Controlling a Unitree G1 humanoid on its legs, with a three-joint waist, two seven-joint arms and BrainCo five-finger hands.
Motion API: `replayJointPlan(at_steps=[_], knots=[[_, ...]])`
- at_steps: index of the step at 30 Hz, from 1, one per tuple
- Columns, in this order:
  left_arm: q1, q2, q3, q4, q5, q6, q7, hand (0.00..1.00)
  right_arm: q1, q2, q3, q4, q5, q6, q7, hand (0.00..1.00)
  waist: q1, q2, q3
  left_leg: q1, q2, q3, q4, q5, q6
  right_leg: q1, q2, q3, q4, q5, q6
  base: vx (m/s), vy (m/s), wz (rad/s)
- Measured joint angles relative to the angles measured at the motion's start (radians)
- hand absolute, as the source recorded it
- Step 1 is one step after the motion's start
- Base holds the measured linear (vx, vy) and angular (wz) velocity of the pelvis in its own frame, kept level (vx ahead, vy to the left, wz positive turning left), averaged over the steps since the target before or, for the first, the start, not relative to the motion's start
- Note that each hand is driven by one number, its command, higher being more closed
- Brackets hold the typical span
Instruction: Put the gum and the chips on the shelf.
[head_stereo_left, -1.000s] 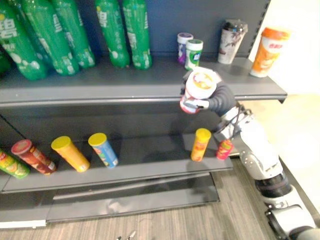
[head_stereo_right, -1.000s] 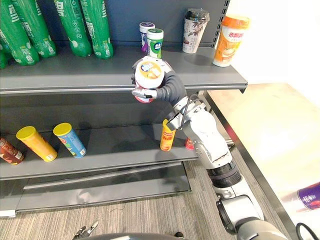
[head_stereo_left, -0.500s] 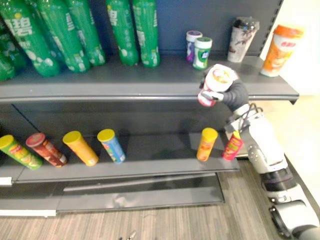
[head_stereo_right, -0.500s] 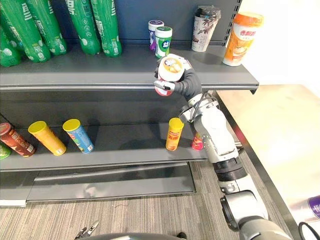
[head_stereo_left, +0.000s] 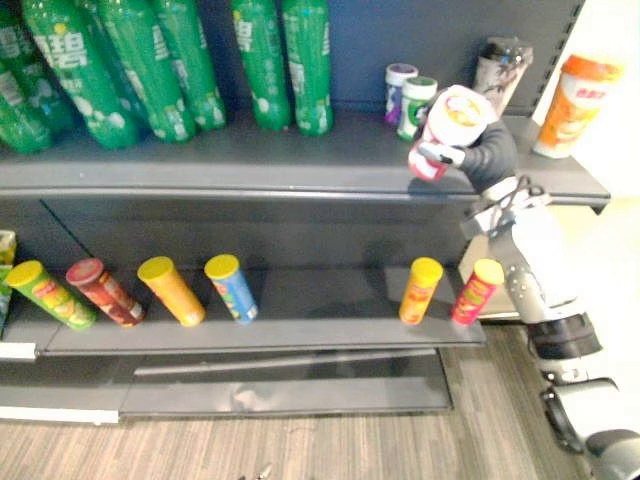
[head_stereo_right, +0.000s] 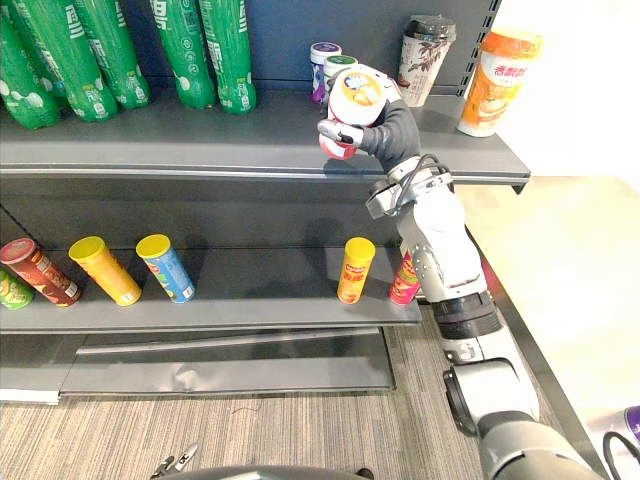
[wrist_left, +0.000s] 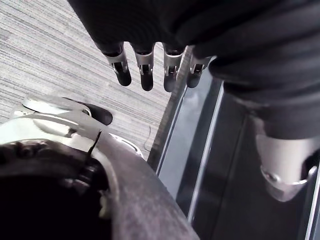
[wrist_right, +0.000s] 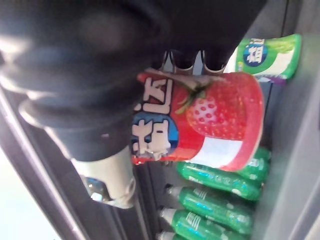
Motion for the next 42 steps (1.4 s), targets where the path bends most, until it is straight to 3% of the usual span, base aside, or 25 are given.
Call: replayJointPlan(at_steps=[9,15,21,35,42], knots=[[0.0,0.006,-0.024,-0.027,0.001,0.016,0.003,0.0,-0.127,-0.027,0.005,0.287,-0.039,-0.006,-0.032,1.0,0.026,0.002,0.031,-0.002,-0.004,-0.035,-0.011,0.012,0.0,0.015,-0.003,-0.038,0.0,-0.002,0.0,0.0,0.01,0.12],[0.01,0.02,-0.043,-0.048,0.001,0.025,0.001,0.0,-0.178,-0.042,0.003,0.416,-0.039,-0.037,-0.036,1.0,0.025,-0.02,0.048,-0.003,-0.024,-0.057,-0.033,0.033,0.011,0.019,-0.022,-0.056,0.0,-0.004,0.008,-0.03,0.023,0.09],[0.011,0.027,-0.043,-0.057,0.001,0.031,0.0,0.0,-0.183,-0.079,-0.003,0.452,-0.039,-0.032,-0.003,1.0,0.025,-0.034,0.066,-0.004,-0.037,-0.071,-0.034,0.03,0.014,0.03,-0.035,-0.07,0.0,-0.007,0.006,-0.02,0.027,0.09],[0.011,0.038,-0.044,-0.068,0.003,0.045,-0.004,0.0,-0.179,-0.13,0.038,0.411,-0.049,0.015,0.155,1.0,0.024,-0.05,0.066,0.0,-0.036,-0.041,-0.034,0.029,0.01,0.017,-0.034,-0.043,0.0,-0.004,0.009,0.01,0.012,-0.05],[0.009,0.057,-0.074,-0.075,0.003,0.046,-0.004,0.0,-0.18,-0.136,0.042,0.412,-0.05,0.026,0.177,1.0,0.024,-0.061,0.065,0.002,-0.036,-0.034,-0.034,0.029,0.011,0.016,-0.034,-0.04,0.0,-0.001,0.011,0.0,0.0,0.0]])
